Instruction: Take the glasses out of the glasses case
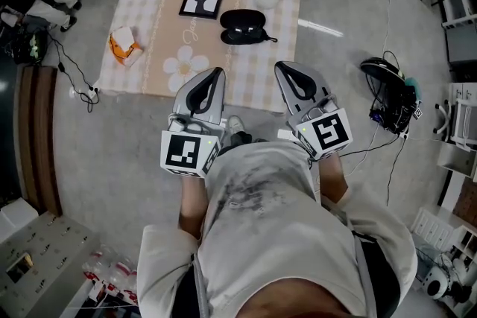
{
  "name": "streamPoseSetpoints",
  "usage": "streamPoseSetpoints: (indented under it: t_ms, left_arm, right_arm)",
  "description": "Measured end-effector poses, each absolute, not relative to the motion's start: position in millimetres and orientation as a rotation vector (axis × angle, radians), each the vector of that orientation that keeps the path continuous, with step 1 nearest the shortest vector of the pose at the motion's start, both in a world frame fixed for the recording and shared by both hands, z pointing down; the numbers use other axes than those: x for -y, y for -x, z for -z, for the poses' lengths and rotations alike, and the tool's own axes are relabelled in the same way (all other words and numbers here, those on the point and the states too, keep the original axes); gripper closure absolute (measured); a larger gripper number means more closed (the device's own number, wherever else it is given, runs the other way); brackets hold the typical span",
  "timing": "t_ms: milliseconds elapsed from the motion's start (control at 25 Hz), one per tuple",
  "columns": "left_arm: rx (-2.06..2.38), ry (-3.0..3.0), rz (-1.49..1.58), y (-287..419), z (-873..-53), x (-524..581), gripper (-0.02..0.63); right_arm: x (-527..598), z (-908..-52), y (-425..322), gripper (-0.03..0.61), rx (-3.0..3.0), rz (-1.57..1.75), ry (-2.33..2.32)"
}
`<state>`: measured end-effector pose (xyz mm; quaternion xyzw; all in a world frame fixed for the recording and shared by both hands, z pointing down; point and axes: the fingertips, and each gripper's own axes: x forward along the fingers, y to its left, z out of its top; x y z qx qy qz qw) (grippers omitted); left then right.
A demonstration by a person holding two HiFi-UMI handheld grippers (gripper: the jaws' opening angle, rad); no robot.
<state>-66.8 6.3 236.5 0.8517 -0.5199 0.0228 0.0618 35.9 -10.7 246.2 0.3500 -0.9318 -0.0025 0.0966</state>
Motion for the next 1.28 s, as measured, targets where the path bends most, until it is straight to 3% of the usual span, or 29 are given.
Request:
streamPoseSetpoints:
  t_ms: [1280]
  left_arm:
    - [1.468,-2.503,-0.176,92.9,-324.0,80.6,0.604]
  right_arm:
    - [106.3,-327.0,-10.6,0.561,2.603,-0.102,-0.997]
